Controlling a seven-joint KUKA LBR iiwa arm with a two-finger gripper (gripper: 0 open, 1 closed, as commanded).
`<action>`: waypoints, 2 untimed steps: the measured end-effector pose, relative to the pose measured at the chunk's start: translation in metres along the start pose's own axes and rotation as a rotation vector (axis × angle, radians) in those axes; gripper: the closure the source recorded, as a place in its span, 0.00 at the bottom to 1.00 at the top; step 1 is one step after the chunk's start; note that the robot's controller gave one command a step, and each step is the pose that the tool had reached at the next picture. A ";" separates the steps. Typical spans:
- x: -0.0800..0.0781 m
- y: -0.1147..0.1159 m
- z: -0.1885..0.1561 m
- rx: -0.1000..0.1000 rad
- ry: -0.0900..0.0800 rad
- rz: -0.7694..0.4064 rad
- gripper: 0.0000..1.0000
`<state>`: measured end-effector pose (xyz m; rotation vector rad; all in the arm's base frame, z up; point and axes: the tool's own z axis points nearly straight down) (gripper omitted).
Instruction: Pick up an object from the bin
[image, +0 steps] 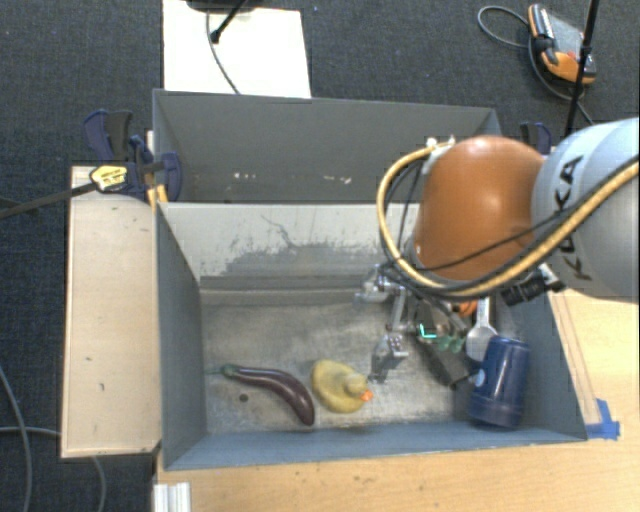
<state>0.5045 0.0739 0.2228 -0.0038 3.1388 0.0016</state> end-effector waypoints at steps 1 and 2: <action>0.003 -0.008 0.040 0.000 -0.006 -0.059 0.00; 0.011 0.015 0.068 0.003 0.005 -0.197 0.00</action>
Offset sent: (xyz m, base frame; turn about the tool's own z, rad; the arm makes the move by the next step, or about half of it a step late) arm -0.0193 0.0640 -0.0874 -0.3755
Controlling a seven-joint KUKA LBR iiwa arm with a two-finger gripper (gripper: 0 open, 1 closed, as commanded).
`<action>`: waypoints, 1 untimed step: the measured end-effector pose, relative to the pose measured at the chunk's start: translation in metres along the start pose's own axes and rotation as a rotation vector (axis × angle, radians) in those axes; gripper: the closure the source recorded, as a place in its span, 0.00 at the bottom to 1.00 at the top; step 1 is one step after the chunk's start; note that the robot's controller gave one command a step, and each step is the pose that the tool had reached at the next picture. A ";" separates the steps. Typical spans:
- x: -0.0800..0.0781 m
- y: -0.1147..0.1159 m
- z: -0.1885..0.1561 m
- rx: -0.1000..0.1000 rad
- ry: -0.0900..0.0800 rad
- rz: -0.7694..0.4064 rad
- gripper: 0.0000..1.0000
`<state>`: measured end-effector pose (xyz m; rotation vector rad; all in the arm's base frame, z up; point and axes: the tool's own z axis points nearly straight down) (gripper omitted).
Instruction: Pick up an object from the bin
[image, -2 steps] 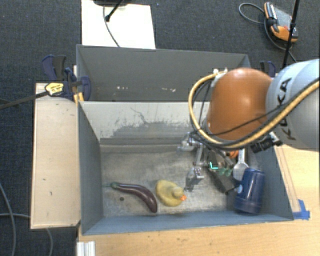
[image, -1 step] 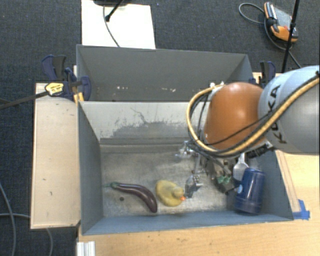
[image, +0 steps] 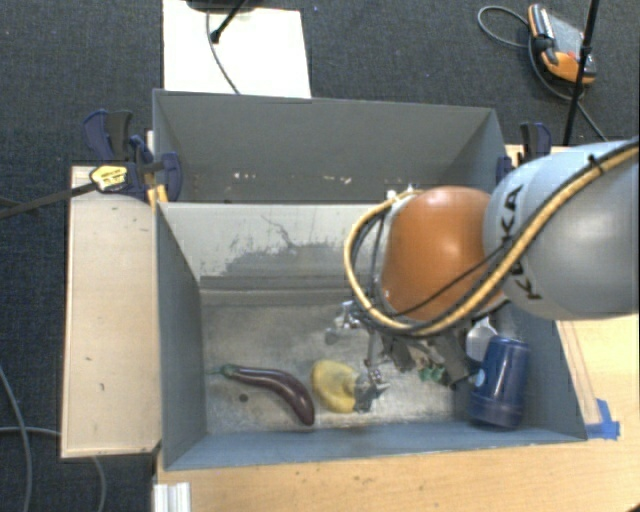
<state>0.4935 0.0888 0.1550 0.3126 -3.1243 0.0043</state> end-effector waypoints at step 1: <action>-0.006 0.039 0.083 -0.004 -0.004 -0.093 1.00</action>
Offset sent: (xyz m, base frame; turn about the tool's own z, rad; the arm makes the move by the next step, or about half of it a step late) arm 0.0000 0.0000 0.0000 0.0000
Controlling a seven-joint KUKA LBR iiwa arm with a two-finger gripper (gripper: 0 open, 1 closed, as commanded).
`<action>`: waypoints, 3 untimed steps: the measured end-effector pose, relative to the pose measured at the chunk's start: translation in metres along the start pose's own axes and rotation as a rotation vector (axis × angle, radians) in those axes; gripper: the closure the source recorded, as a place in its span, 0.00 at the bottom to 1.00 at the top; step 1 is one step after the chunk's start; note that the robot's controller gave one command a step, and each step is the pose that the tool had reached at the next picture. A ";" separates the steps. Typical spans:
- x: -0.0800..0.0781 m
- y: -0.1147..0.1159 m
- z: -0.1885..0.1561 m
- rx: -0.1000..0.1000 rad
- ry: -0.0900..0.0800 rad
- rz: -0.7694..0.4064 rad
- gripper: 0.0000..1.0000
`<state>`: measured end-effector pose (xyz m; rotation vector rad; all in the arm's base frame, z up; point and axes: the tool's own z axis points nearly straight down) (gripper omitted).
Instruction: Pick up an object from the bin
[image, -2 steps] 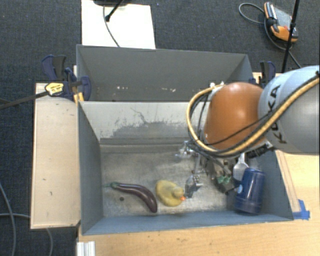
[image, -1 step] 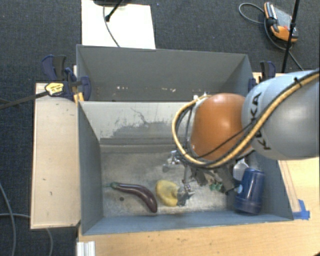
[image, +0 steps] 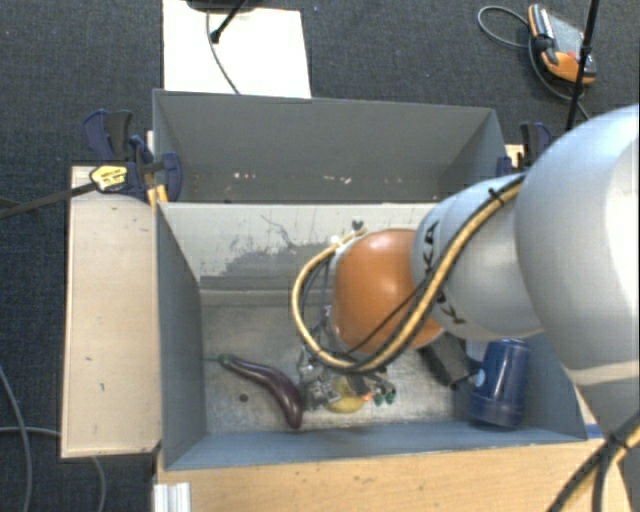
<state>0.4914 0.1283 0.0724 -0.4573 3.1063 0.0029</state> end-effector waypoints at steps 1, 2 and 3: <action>0.000 0.000 0.000 0.000 0.000 0.001 1.00; 0.002 -0.002 -0.051 0.001 0.007 0.013 1.00; -0.001 -0.003 -0.143 0.001 -0.004 0.015 0.00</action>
Offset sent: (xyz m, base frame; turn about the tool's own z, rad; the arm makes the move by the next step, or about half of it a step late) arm 0.0013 -0.0049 0.1321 0.0295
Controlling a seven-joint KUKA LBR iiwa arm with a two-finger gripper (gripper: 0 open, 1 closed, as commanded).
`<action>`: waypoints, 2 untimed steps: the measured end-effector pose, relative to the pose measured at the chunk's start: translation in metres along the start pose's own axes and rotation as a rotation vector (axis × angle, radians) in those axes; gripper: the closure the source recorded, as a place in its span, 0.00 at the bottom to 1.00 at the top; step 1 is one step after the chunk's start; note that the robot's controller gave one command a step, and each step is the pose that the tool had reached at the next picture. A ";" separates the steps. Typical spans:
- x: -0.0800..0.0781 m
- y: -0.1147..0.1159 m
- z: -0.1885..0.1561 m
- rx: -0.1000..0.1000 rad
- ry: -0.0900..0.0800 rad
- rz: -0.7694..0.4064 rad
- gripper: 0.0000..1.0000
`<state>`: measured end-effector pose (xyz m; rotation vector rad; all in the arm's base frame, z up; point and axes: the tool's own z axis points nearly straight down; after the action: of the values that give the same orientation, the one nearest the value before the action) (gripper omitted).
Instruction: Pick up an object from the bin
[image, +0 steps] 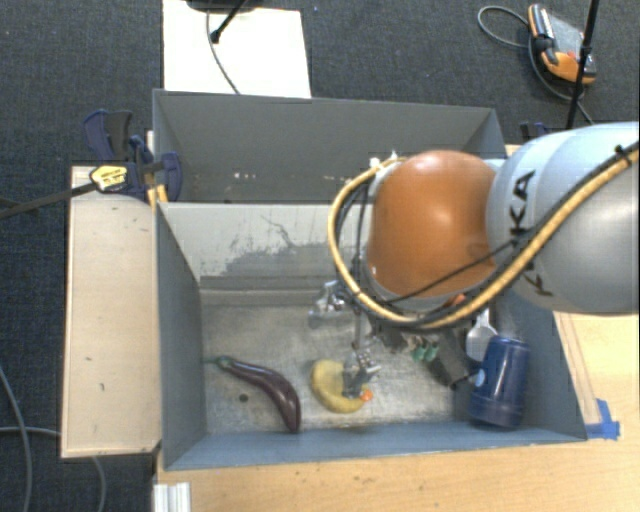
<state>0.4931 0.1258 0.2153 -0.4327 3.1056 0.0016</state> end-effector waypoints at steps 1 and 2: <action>0.000 0.000 0.001 0.000 0.004 0.000 0.00; -0.001 -0.001 0.048 0.001 -0.005 -0.064 0.00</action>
Offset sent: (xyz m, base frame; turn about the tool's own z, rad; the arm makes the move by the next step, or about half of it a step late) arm 0.0000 -0.0030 -0.1453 -0.1803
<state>0.4949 0.1251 0.1673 -0.5311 3.0855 0.0015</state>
